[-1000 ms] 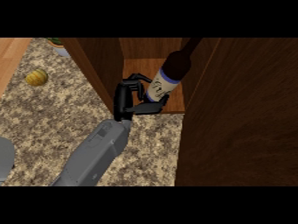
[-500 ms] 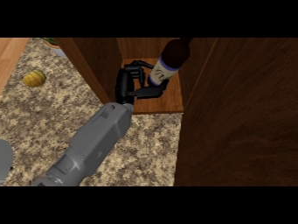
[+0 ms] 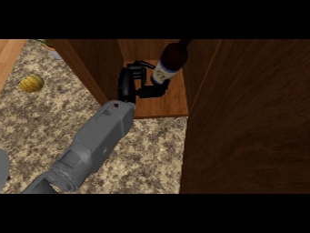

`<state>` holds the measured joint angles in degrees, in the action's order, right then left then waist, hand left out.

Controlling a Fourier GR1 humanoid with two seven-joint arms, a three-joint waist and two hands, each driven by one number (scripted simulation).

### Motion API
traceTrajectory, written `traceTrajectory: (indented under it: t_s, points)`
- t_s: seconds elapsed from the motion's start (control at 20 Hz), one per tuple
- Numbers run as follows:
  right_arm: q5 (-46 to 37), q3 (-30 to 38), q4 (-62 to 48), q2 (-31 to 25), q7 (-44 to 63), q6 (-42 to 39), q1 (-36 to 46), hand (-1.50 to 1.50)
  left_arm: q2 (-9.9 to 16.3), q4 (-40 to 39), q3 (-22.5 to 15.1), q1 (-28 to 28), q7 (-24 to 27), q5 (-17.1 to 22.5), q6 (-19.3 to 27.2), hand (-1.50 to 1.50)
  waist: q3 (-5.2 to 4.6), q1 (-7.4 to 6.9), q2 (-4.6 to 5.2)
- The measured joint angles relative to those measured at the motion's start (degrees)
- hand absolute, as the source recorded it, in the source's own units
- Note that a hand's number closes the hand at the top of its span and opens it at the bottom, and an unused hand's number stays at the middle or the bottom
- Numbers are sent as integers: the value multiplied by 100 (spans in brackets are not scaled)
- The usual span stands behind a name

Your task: Pick up the wine, place it into the cabinet and close the cabinet

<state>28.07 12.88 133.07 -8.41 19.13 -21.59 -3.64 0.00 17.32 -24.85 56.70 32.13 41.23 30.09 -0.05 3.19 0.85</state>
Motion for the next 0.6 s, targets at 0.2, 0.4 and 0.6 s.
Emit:
traceTrajectory:
  t_s: [0.2,0.4,0.6]
  points:
    - [31,-14,28,-65,86,39,105,-150,0,-218,-59,-81,133,93,-33,150,-3,89,25]
    - [75,5,-43,-41,-14,-25,110,-150,0,-352,-143,-155,189,148,-93,150,-4,150,43]
    - [60,-9,-66,-26,-50,-34,161,-150,0,-453,-176,-249,341,215,-105,150,-7,206,67]
